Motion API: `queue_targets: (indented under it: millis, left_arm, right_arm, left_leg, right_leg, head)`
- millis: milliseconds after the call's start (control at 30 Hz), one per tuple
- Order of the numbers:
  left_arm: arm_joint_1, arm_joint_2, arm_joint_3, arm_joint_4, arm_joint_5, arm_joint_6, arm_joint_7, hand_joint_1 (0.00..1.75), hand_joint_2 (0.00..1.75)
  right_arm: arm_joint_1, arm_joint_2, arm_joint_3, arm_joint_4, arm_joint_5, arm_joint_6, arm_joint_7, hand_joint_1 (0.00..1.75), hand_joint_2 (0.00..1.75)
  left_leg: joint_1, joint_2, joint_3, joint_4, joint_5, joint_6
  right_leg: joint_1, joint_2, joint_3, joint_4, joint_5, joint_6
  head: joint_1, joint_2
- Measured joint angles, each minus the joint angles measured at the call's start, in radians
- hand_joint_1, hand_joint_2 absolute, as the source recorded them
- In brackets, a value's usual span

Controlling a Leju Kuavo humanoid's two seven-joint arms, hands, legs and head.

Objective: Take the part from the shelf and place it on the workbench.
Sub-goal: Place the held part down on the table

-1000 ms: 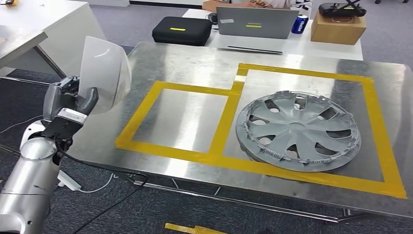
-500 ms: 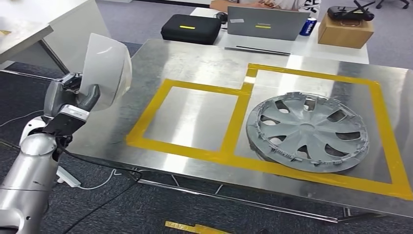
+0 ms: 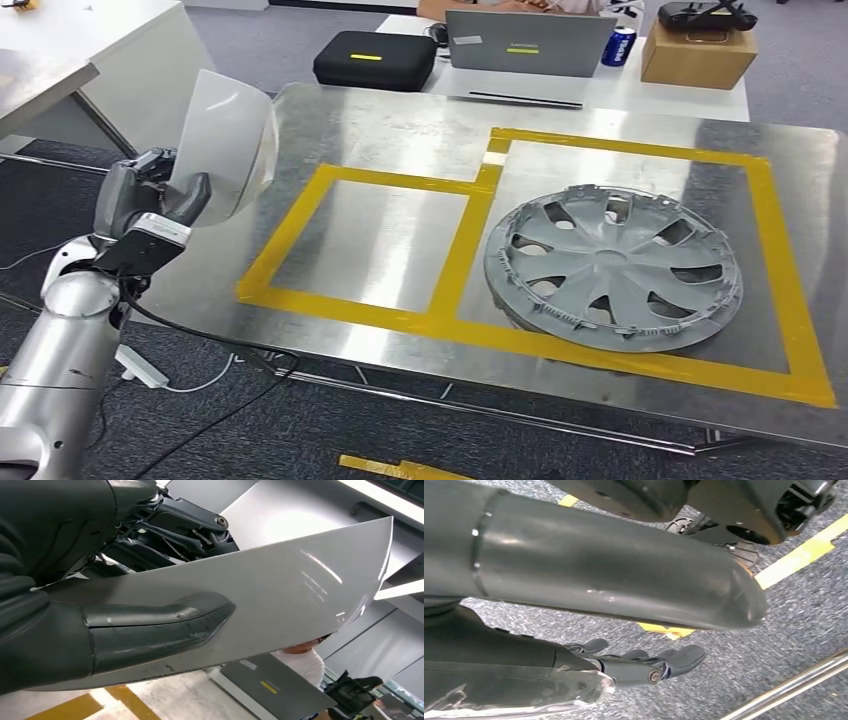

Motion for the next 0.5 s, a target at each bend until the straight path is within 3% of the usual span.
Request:
queue_targets:
  millis: [67,100,133,167,233,267,333,400,467,500]
  left_arm:
    - [-0.004,0.001,-0.001,0.004,-0.001,-0.011,-0.002,1.75,1.75]
    - [-0.003,0.001,-0.002,0.006,-0.002,-0.017,-0.002,1.75,1.75]
    - [-0.002,0.001,-0.004,0.007,-0.003,-0.023,-0.002,1.75,1.75]
    - [-0.002,0.0,-0.007,0.008,-0.005,-0.029,-0.002,1.75,1.75]
    - [-0.006,-0.001,-0.016,0.008,-0.006,-0.039,-0.002,1.75,1.75]
    - [-0.009,-0.003,-0.022,0.008,-0.007,-0.044,-0.002,1.75,1.75]
    - [-0.014,-0.006,-0.032,0.007,-0.007,-0.052,-0.002,1.75,1.75]
    - [-0.017,-0.008,-0.042,0.004,-0.008,-0.06,-0.002,1.75,1.75]
    - [-0.022,-0.01,-0.05,0.0,-0.008,-0.066,-0.001,1.75,1.75]
    - [-0.026,-0.011,-0.054,-0.002,-0.009,-0.069,0.001,1.75,1.75]
  right_arm:
    - [0.0,0.0,0.002,0.0,-0.001,0.001,0.0,0.0,0.0]
    - [0.001,0.0,0.003,0.0,-0.001,0.002,0.0,0.0,0.0]
    - [0.0,0.0,0.003,0.0,-0.001,0.003,0.0,0.0,0.0]
    - [0.0,0.0,0.003,0.0,-0.002,0.003,0.0,0.0,0.0]
    - [-0.001,0.0,0.004,-0.002,-0.002,0.004,0.0,0.0,0.0]
    - [-0.002,0.0,0.004,-0.003,-0.003,0.005,0.0,0.0,0.0]
    - [-0.003,0.0,0.005,-0.004,-0.004,0.006,0.001,0.0,0.0]
    - [-0.003,-0.001,0.005,-0.005,-0.004,0.006,0.003,0.0,0.0]
    - [-0.003,-0.002,0.005,-0.006,-0.005,0.007,0.004,0.0,0.0]
    - [-0.003,-0.002,0.006,-0.007,-0.005,0.007,0.004,0.0,0.0]
  left_leg:
    - [0.0,0.0,-0.058,0.122,-0.053,-0.002]
    - [0.0,0.0,-0.078,0.163,-0.062,-0.002]
    - [0.0,0.0,-0.083,0.17,-0.052,-0.001]
    - [0.0,0.0,-0.071,0.142,-0.024,0.001]
    - [-0.001,0.0,-0.014,0.026,0.042,0.008]
    - [-0.002,0.0,0.012,-0.029,0.06,0.012]
    - [-0.006,0.0,0.032,-0.078,0.063,0.019]
    - [-0.006,0.0,0.033,-0.086,0.065,0.028]
    - [-0.002,0.0,0.036,-0.093,0.069,0.038]
    - [0.0,0.001,0.037,-0.095,0.071,0.042]
  right_leg:
    - [0.002,-0.001,0.0,0.001,-0.001,-0.004]
    - [0.003,-0.001,0.0,0.001,-0.001,-0.005]
    - [0.003,-0.001,0.0,0.002,-0.002,-0.005]
    - [0.004,-0.001,0.001,0.003,-0.003,-0.005]
    - [0.005,0.0,0.002,0.006,-0.004,-0.003]
    - [0.007,0.001,0.001,0.007,-0.005,0.0]
    - [0.009,0.0,-0.004,0.009,-0.004,0.008]
    - [0.007,0.0,-0.009,0.008,-0.003,0.019]
    - [0.005,-0.001,-0.026,0.04,-0.027,0.03]
    - [0.004,-0.001,-0.048,0.087,-0.053,0.035]
  head:
    - [0.0,0.0]
    - [0.0,0.0]
    - [0.0,0.0]
    - [0.0,0.0]
    - [0.0,0.0]
    - [0.001,0.0]
    - [0.001,0.0]
    - [0.001,0.0]
    - [0.004,0.0]
    - [0.005,0.0]
